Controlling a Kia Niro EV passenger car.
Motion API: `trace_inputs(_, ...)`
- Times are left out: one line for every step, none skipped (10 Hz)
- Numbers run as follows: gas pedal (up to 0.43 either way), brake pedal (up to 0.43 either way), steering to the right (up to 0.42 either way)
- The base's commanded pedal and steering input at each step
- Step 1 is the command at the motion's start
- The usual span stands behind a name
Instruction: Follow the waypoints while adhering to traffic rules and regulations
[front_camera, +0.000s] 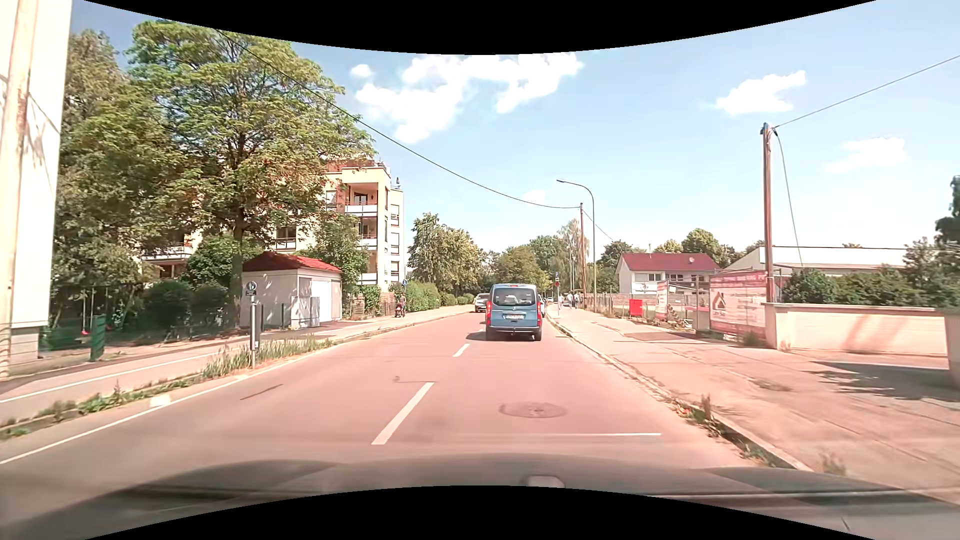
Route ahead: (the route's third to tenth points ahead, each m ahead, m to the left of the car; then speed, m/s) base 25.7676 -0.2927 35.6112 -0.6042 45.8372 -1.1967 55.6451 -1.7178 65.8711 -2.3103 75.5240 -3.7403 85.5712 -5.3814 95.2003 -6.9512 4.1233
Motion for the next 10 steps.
trace_inputs(0.0, 0.165, -0.002)
trace_inputs(0.0, 0.165, -0.002)
trace_inputs(0.0, 0.165, -0.002)
trace_inputs(0.0, 0.165, -0.002)
trace_inputs(0.0, 0.165, -0.002)
trace_inputs(0.0, 0.165, -0.002)
trace_inputs(0.0, 0.165, -0.002)
trace_inputs(0.0, 0.165, -0.002)
trace_inputs(0.0, 0.165, -0.002)
trace_inputs(0.0, 0.165, -0.001)
